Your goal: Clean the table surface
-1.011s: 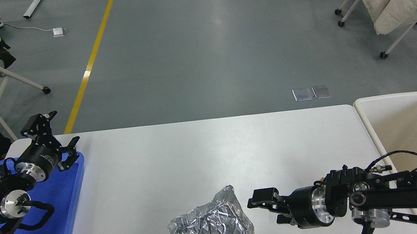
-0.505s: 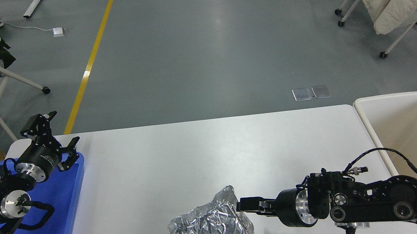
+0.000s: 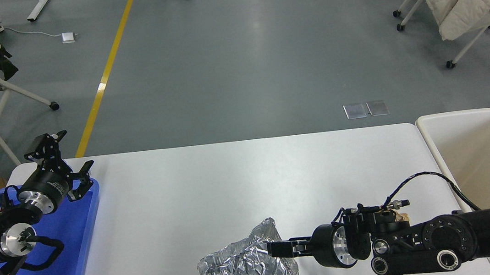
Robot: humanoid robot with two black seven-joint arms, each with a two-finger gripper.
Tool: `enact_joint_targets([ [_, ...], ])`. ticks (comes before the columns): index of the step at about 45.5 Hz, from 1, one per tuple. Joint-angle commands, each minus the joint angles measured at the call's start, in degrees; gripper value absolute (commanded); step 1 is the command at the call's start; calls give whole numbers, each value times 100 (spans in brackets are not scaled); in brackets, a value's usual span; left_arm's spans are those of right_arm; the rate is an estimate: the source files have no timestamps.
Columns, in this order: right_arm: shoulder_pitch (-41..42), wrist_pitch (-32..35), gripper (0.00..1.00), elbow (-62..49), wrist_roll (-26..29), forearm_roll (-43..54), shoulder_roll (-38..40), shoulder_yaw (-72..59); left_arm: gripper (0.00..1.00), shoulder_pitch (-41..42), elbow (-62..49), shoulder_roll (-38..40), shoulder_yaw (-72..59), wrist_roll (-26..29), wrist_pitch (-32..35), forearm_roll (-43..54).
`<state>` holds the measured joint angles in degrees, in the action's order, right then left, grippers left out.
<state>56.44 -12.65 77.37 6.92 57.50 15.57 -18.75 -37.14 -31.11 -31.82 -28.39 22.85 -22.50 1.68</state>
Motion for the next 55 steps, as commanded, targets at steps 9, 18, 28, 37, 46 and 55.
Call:
enact_joint_targets([
  [9, -62, -203, 93, -978, -217, 288, -582, -304, 100, -4, 0, 0, 0, 0, 0, -1],
  [18, -71, -203, 91, -1162, -323, 446, -582, -313, 100, -4, 0, 0, 0, 0, 0, -1],
  [28, -177, -211, 89, -1162, -402, 693, -591, -313, 100, 5, 0, 0, 0, 0, 0, -1],
  [37, -238, -247, 86, -1162, -463, 816, -599, -506, 100, 5, 0, 0, 0, 0, 0, 8],
  [46, -273, -247, 86, -1162, -463, 816, -599, -515, 100, 5, 0, 0, 0, 0, 0, -1],
  [55, -273, -247, 72, -1198, -455, 869, -599, -515, 100, 5, 0, 0, 0, 0, 0, -1],
])
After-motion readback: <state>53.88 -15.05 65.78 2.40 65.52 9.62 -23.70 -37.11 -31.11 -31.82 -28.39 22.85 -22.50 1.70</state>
